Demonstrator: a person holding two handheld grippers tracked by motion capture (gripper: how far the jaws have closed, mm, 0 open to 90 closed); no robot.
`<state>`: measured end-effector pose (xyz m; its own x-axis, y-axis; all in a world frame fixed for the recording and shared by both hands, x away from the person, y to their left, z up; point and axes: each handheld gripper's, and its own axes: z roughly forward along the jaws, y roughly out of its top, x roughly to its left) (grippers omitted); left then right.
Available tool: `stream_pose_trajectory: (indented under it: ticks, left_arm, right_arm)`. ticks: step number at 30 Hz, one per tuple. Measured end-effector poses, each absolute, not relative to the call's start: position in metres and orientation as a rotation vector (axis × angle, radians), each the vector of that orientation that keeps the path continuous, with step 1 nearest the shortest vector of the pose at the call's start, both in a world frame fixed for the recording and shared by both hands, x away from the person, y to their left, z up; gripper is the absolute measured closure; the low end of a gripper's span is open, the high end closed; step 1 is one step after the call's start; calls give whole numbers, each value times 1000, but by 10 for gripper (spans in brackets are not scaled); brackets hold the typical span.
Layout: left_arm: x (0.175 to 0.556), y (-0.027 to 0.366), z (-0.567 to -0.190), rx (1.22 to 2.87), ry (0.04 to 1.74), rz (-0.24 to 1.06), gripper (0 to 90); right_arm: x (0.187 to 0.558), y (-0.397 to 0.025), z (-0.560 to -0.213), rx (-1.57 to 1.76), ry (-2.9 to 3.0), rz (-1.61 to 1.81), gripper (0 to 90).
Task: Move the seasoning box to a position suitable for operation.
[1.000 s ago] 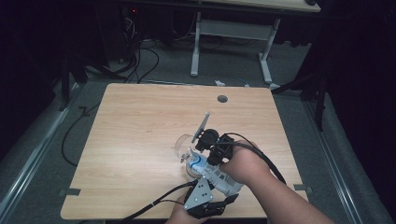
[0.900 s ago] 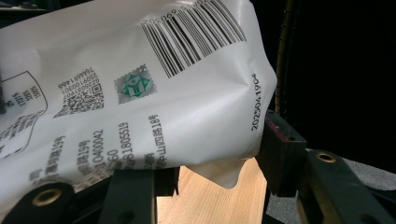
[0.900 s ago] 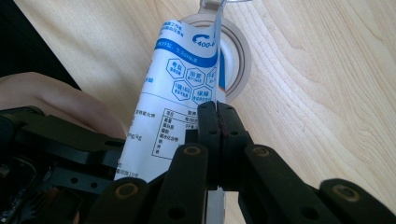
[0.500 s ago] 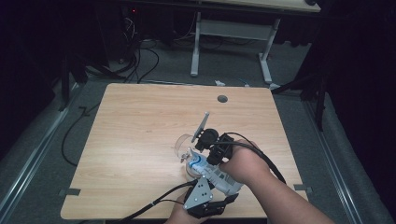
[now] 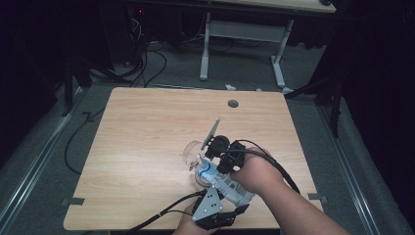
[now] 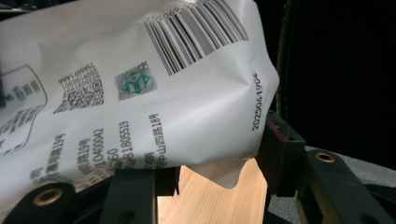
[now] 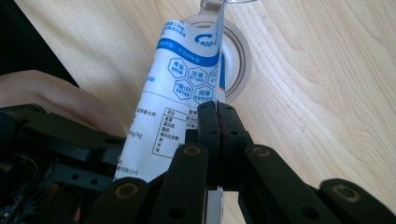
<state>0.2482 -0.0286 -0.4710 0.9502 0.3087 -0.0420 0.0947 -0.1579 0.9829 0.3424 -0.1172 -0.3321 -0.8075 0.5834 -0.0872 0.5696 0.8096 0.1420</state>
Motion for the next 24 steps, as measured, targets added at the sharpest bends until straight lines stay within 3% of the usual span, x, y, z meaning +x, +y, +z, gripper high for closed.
stream_pose_trajectory:
  ticks: [24]
  left_arm:
    - [245,-28,-491,1792,295,200,544]
  right_arm:
    - [335,-125,-335,943,2866,179,900]
